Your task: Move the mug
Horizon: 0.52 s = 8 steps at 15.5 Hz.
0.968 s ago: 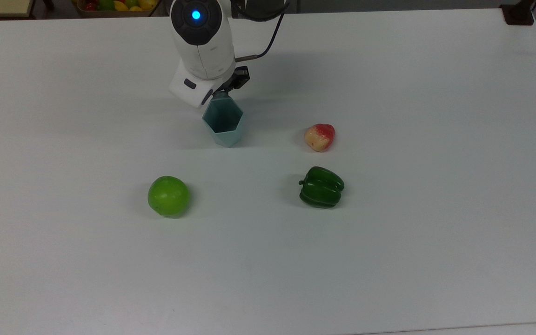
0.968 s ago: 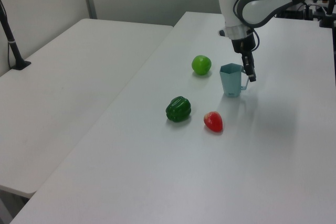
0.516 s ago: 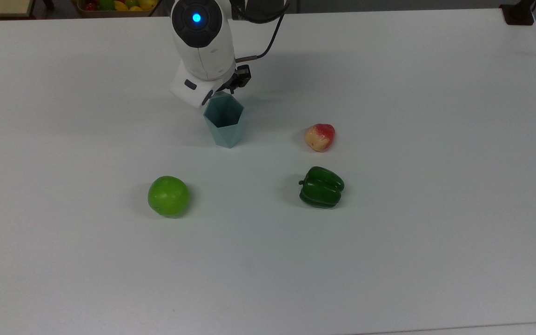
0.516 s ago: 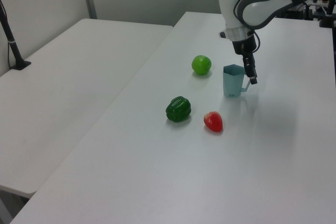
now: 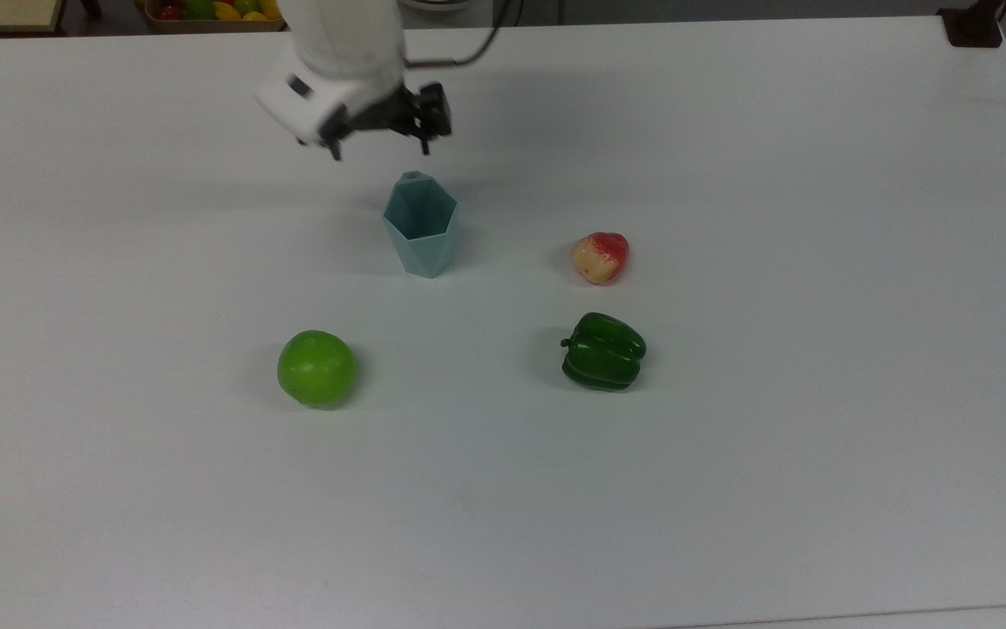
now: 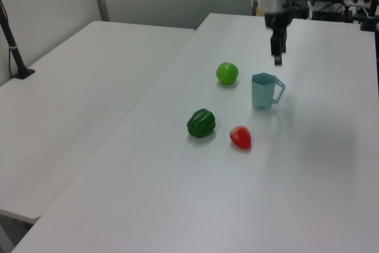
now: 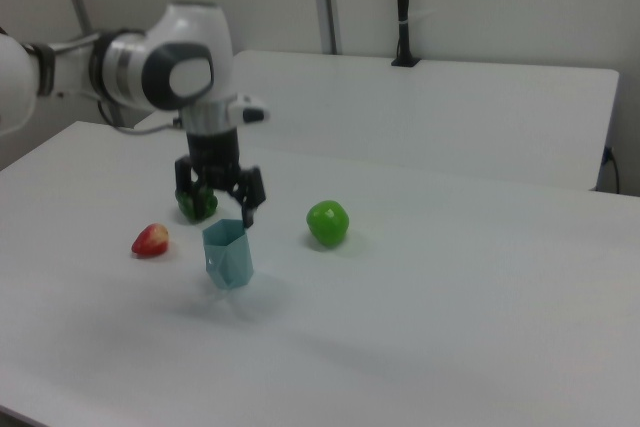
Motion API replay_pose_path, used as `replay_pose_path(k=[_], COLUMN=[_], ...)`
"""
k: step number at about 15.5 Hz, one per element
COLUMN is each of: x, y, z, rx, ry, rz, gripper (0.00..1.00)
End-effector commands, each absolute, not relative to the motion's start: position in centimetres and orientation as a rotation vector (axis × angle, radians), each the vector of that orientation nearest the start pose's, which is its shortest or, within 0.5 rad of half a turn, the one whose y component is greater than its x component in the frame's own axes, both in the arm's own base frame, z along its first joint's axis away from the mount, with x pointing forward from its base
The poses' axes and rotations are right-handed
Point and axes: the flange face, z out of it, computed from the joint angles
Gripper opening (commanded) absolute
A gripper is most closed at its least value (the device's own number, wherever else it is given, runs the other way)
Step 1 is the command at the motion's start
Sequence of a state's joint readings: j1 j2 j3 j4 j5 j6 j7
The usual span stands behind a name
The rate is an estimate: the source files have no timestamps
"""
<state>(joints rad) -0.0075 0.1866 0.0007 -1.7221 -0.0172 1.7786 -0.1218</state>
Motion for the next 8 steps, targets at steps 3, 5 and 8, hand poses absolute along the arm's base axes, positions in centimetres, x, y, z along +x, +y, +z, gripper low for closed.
replay_pose_path(k=[3, 5, 8], x=[57.6, 57.5, 57.2], y=[-4.3, -4.7, -5.1], z=[54.2, 54.5, 55.0], rx=[-3.193, -3.195, -3.192], ry=[0.087, 0.122, 0.185], rz=[0.057, 0.052, 0.075], gripper=[1.00, 1.00, 1.00])
